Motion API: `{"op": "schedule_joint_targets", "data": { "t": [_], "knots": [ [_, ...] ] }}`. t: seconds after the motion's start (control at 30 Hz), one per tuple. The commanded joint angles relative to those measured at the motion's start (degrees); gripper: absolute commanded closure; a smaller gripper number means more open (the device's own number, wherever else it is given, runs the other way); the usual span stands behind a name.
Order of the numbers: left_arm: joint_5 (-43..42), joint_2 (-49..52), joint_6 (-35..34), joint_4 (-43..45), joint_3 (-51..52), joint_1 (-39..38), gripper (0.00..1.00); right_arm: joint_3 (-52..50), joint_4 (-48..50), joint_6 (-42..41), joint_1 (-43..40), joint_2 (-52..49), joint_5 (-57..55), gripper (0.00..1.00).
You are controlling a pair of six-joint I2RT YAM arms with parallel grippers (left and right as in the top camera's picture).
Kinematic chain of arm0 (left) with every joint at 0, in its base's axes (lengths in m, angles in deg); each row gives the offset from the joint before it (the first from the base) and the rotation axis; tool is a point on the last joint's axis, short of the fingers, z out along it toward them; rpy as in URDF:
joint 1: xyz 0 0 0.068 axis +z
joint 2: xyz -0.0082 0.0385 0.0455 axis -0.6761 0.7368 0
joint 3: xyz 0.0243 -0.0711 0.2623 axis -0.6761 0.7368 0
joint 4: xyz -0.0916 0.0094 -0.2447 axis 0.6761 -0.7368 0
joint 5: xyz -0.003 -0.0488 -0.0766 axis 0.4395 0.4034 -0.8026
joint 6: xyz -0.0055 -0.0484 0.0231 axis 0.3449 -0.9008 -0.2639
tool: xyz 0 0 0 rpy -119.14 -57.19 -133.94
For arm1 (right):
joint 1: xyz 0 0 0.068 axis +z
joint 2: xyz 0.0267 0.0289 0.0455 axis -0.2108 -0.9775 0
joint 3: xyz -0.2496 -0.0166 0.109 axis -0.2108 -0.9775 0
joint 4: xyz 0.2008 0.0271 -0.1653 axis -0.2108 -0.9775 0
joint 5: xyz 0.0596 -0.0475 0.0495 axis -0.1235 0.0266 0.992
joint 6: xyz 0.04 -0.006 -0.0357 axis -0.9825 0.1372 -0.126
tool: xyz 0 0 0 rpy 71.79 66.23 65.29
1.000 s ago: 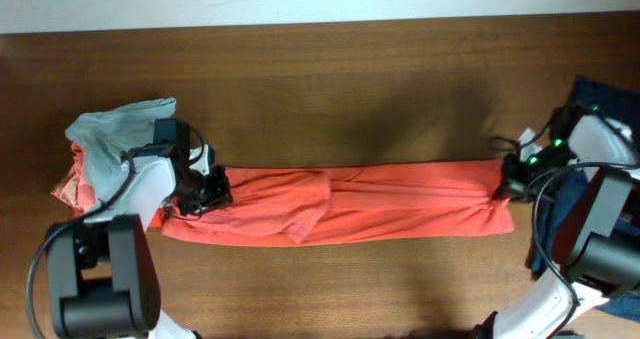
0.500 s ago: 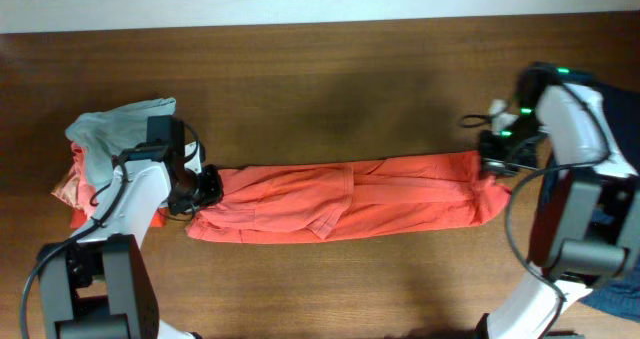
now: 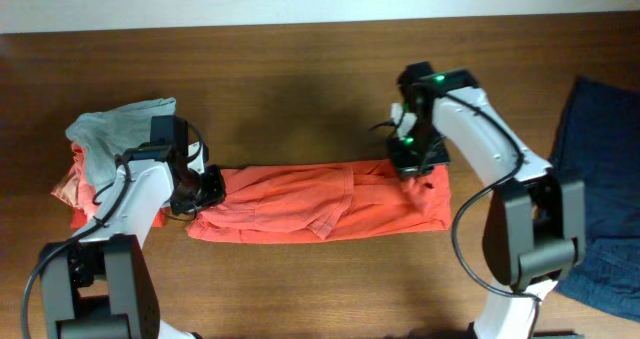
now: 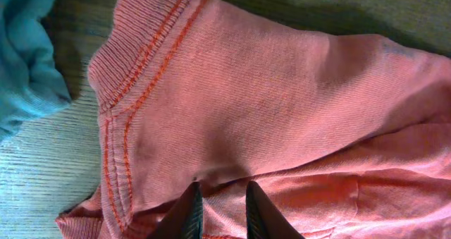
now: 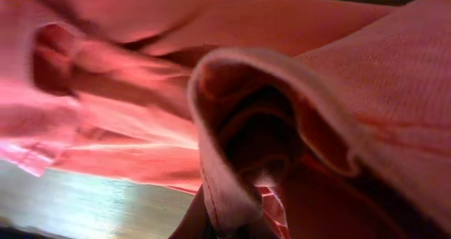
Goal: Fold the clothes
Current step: 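Fold the right end leftward with the right gripper toward the center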
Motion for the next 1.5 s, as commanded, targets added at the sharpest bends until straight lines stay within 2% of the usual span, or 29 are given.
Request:
{"op": "schedule_joint_targets", "data": {
  "t": [0.0,0.2,0.23,0.27,0.4,0.5,0.6,0.7,0.87,1.03,1.13,1.3,1.37,1.47],
  "knots": [
    [0.52,-0.83,0.72,-0.31,0.09,-0.24,0.78,-0.44,0.92,-2.4,3.13,-2.43,-0.44,0.96],
    [0.52,-0.83,0.72,-0.28,0.09,-0.24,0.78,-0.44,2.14,-3.85,7.04,-5.01,-0.44,0.94],
    [0.55,-0.83,0.72,-0.28,0.09,-0.24,0.78,-0.46,2.16,-3.82,7.52,-5.07,-0.46,0.89],
    [0.55,-0.83,0.72,-0.28,0.09,-0.24,0.78,-0.48,2.36,-3.8,8.0,-5.16,-0.46,0.8],
    [0.55,-0.83,0.72,-0.24,0.09,-0.24,0.78,-0.48,2.91,-3.52,9.46,-5.16,-0.02,0.77],
    [0.79,-0.83,0.72,-0.04,0.09,-0.24,0.78,-0.48,2.8,1.55,9.88,-5.16,4.81,0.74],
    [1.01,-0.83,0.72,0.02,0.09,-0.24,0.78,-0.48,1.95,7.41,9.92,-5.16,10.32,0.67],
    [1.03,-0.83,0.72,0.0,0.09,-0.24,0.78,-0.46,0.5,8.55,9.92,-5.14,10.25,0.61],
    [1.01,-0.83,0.7,0.09,0.09,-0.24,0.78,-0.2,-0.48,8.59,9.64,-5.01,10.01,0.6],
    [0.98,-0.83,0.72,0.02,0.09,-0.24,0.78,1.62,-0.85,9.07,9.44,-2.95,5.64,0.61],
    [0.94,-0.83,0.72,-0.33,0.09,-0.24,0.77,2.71,-0.98,3.34,8.11,-0.09,-3.1,0.6],
    [0.96,-0.83,0.98,-1.62,0.5,-1.16,0.7,3.21,-1.05,0.81,3.63,4.42,-7.39,0.59],
    [0.98,-0.83,1.16,-1.7,1.29,-1.84,0.62,3.19,-1.57,0.96,1.51,5.31,-7.39,0.56],
    [1.11,-0.81,1.2,-1.66,2.73,-2.62,0.6,3.17,-2.86,1.77,-1.31,5.35,-7.34,0.5]
  ]
}}
